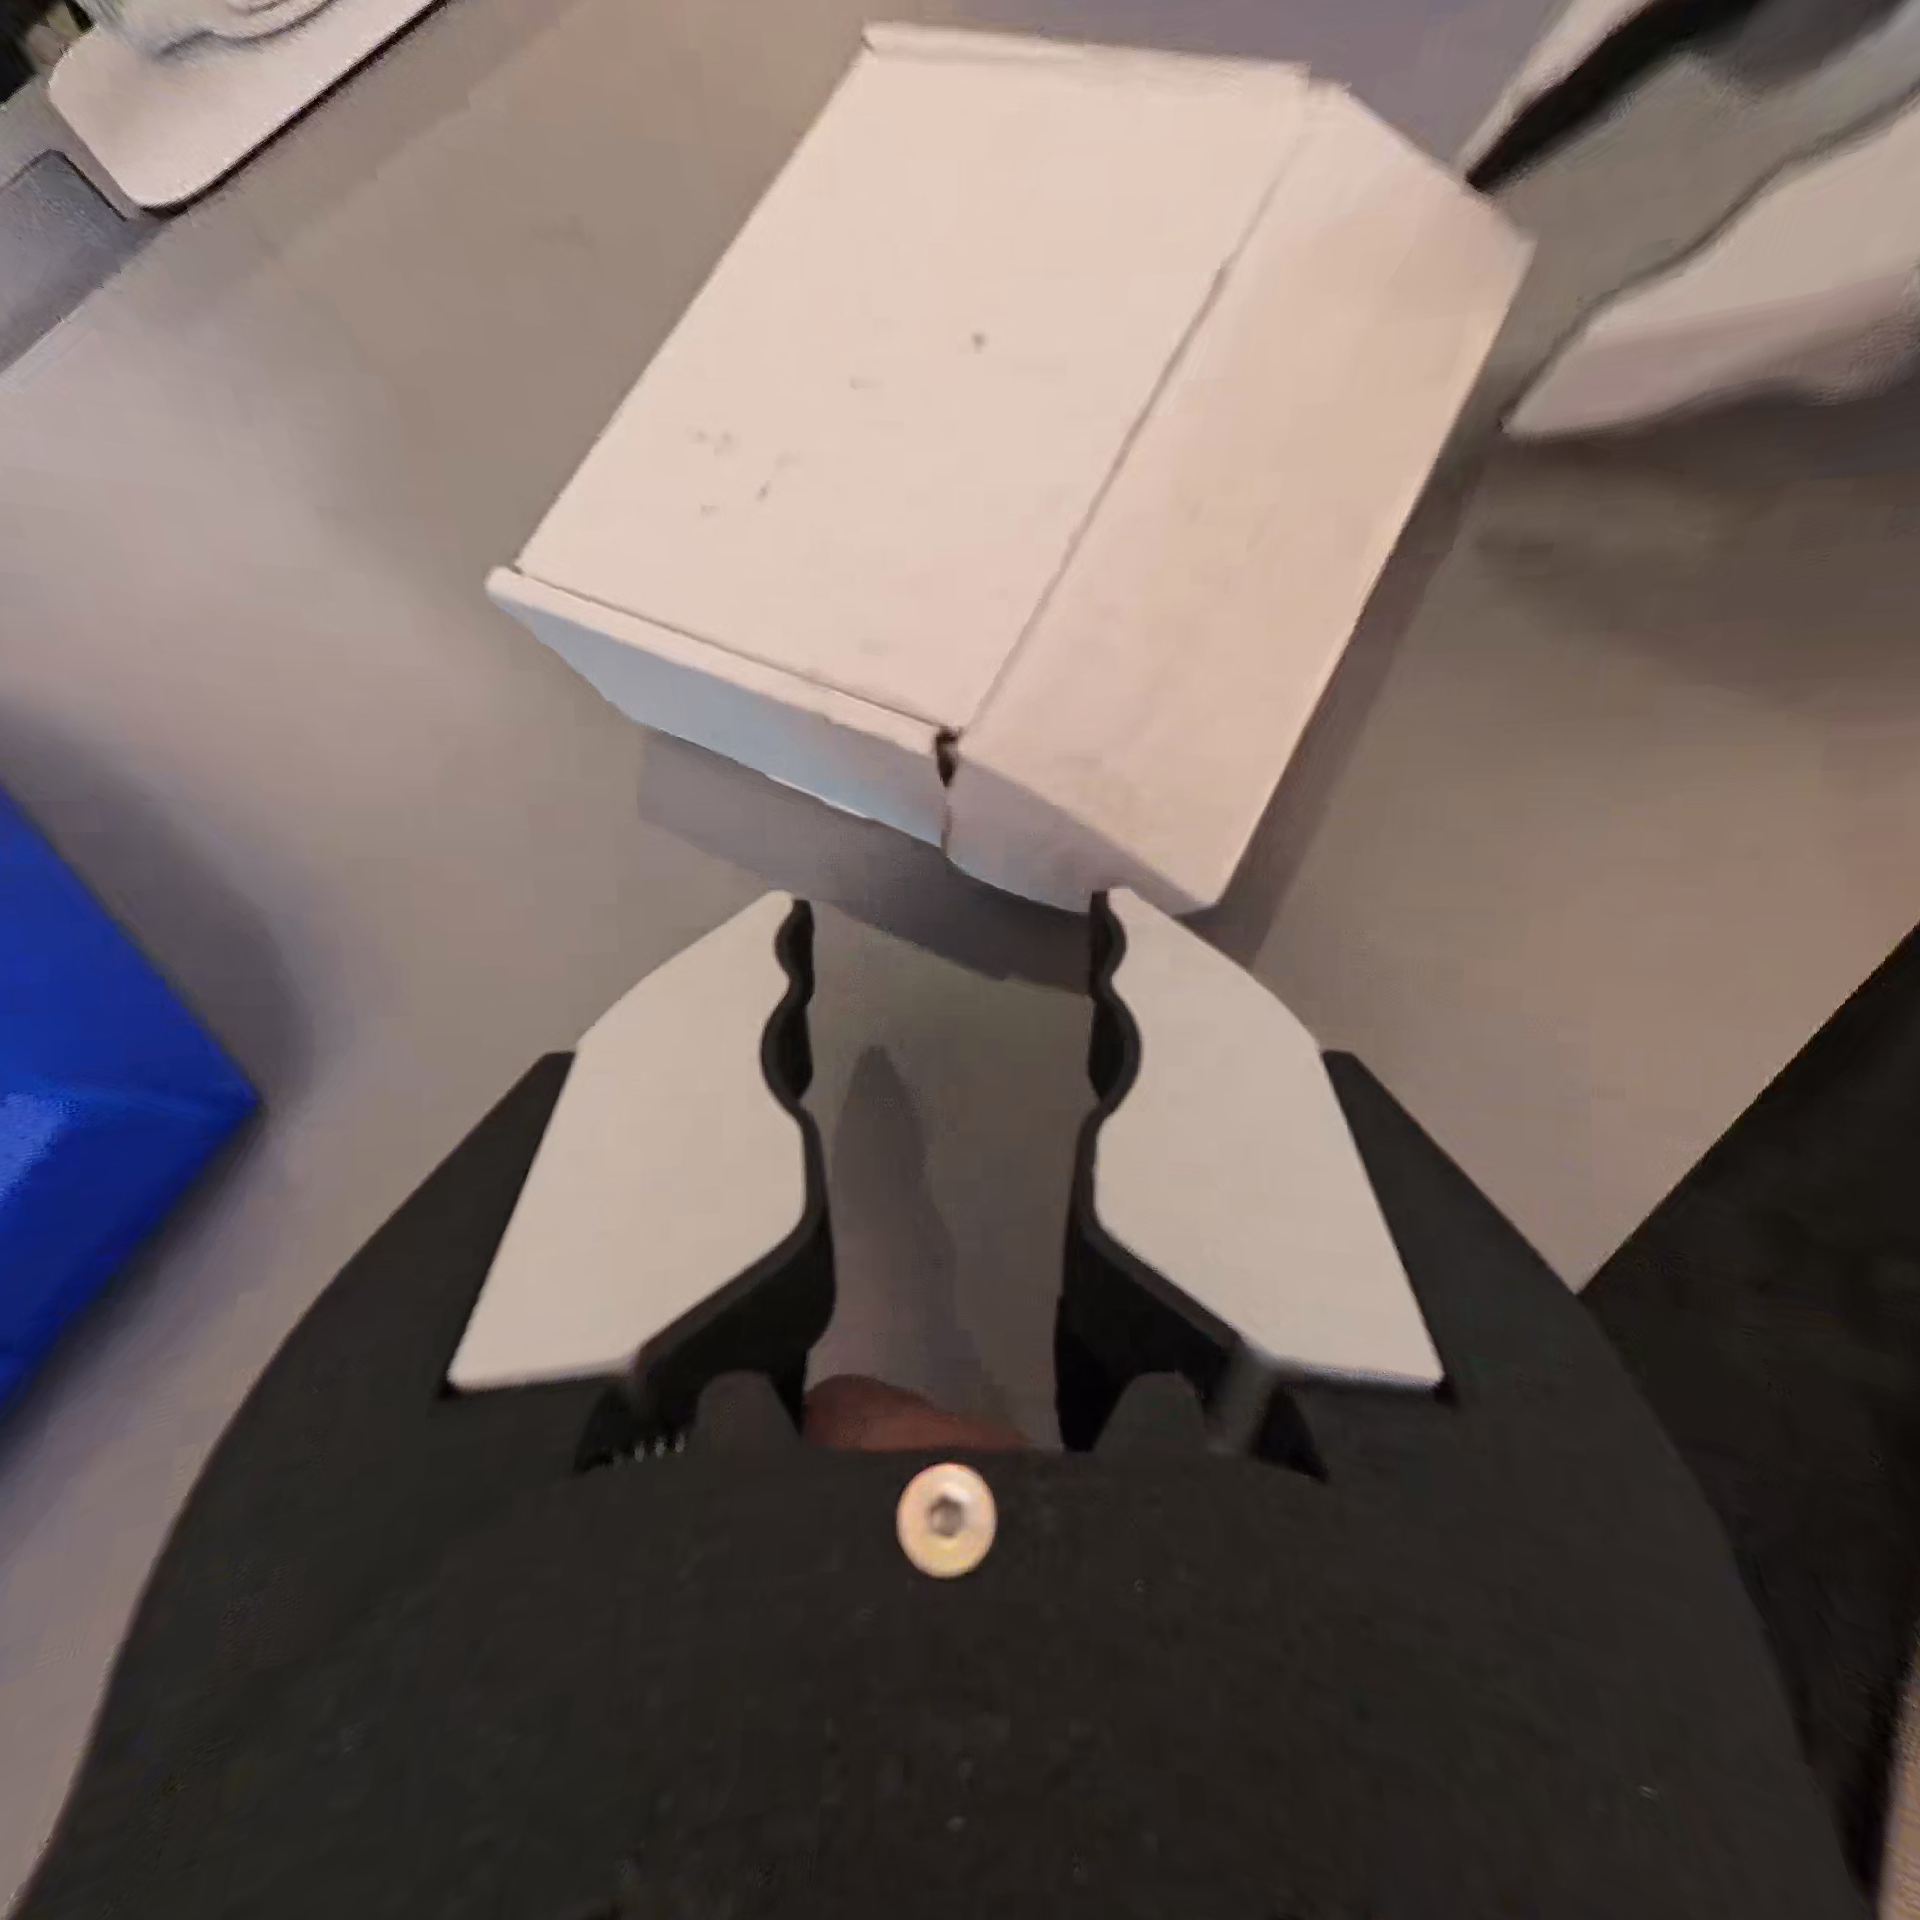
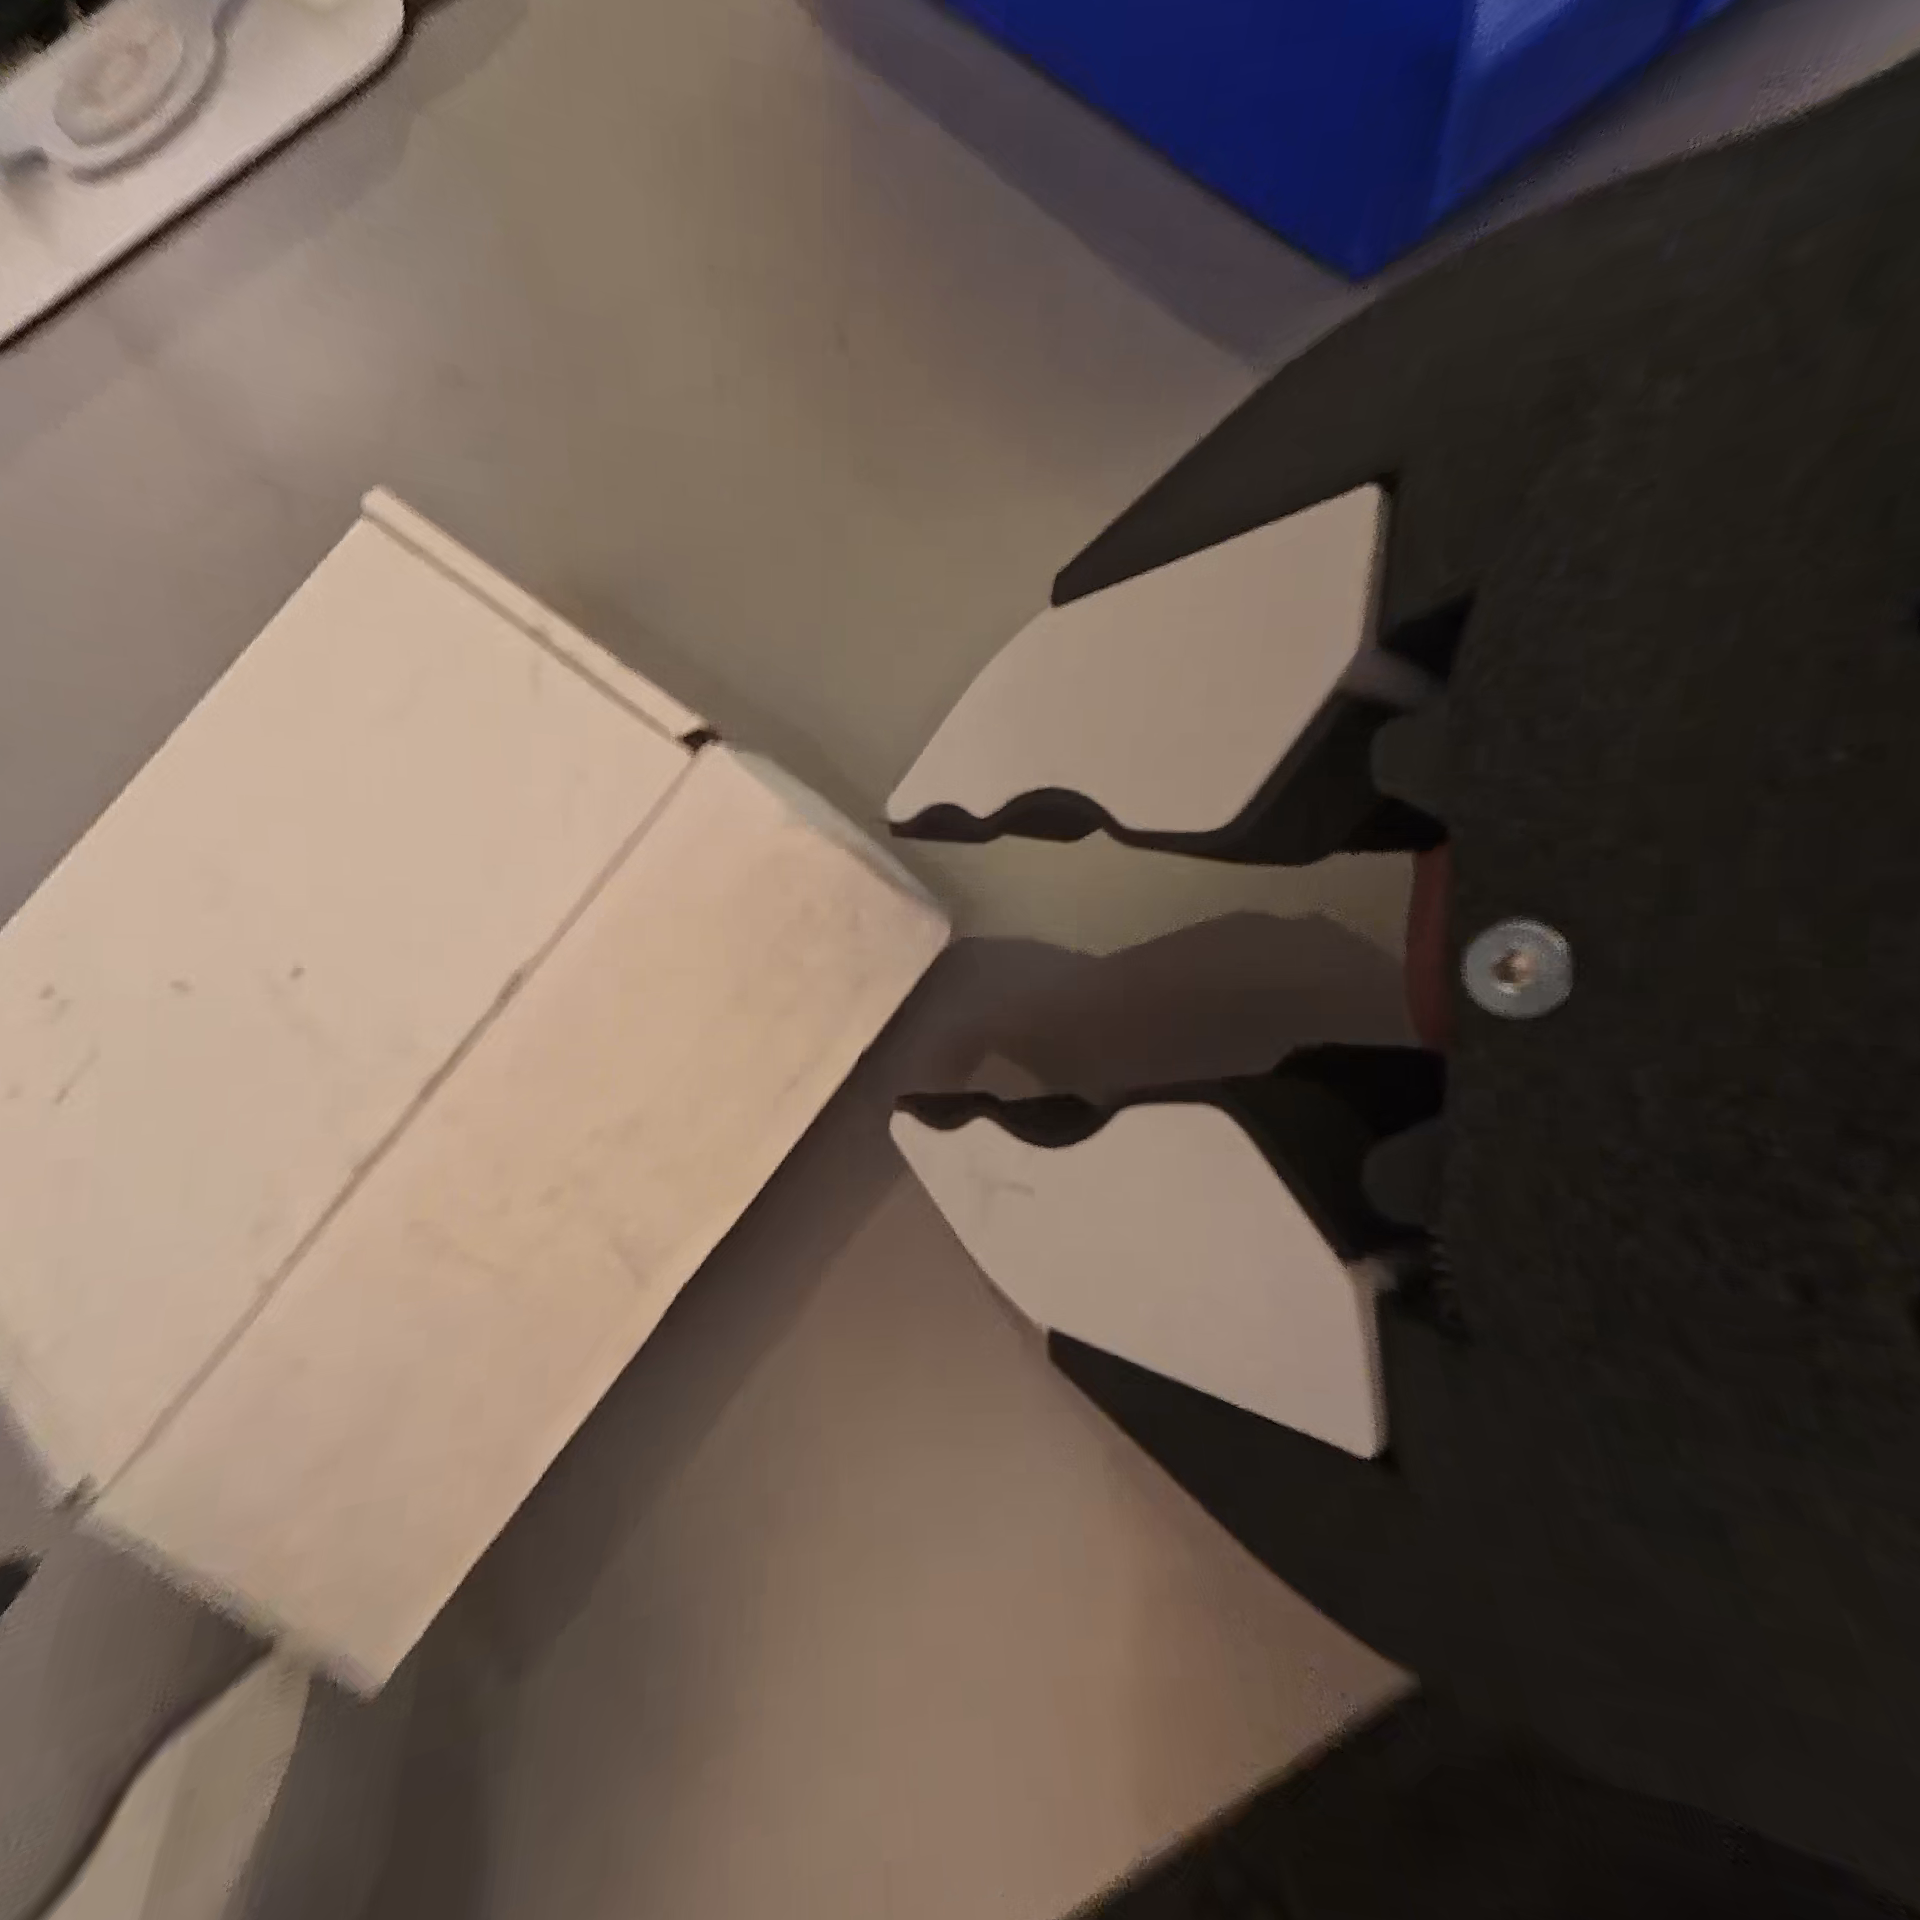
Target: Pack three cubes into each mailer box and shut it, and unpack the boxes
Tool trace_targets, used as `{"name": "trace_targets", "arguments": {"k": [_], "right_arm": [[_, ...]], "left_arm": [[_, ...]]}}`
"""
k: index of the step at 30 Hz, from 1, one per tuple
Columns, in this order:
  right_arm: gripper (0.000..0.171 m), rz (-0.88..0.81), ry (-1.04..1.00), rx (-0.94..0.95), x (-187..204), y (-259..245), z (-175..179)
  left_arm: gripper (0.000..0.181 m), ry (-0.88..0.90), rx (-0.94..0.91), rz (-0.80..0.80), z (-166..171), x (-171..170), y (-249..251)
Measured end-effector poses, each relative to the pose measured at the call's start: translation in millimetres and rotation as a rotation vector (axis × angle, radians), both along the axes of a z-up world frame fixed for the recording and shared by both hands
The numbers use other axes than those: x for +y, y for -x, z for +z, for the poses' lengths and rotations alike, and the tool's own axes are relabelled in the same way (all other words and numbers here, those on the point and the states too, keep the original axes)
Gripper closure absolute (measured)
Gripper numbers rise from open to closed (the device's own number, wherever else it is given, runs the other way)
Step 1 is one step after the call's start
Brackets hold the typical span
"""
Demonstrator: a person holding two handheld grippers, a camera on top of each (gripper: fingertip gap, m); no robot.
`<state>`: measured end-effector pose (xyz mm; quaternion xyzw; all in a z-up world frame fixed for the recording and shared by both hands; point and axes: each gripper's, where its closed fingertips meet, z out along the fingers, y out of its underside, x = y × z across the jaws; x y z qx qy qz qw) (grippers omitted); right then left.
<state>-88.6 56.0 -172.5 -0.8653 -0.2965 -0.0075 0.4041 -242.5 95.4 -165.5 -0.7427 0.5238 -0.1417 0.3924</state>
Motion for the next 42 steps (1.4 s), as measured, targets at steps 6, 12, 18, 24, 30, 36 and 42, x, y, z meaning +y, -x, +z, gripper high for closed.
{"name": "trace_targets", "arguments": {"k": [6,12,18,24,30,36,42], "right_arm": [[0.133,-0.023,-0.014,-0.057,16,-10,-14],[0.155,-0.092,-0.029,0.046,12,-18,11],[0.169,-0.1,-0.074,0.106,9,-8,28],[0.167,-0.097,-0.044,0.118,10,0,15],[0.168,-0.092,-0.04,0.109,11,13,11],[0.168,-0.11,-0.02,0.136,10,15,9],[0.168,-0.11,0.013,0.137,15,14,0]], "left_arm": [[0.132,0.164,-0.034,-0.04,-17,-26,-21],[0.157,0.199,-0.164,-0.051,4,-32,-28],[0.156,0.151,-0.236,0.038,21,-13,-22],[0.147,-0.012,-0.109,0.105,5,5,-11],[0.161,-0.098,-0.086,0.163,5,14,-11],[0.169,-0.029,-0.117,0.169,1,13,-10],[0.172,0.002,-0.114,0.176,-6,20,-13]]}}
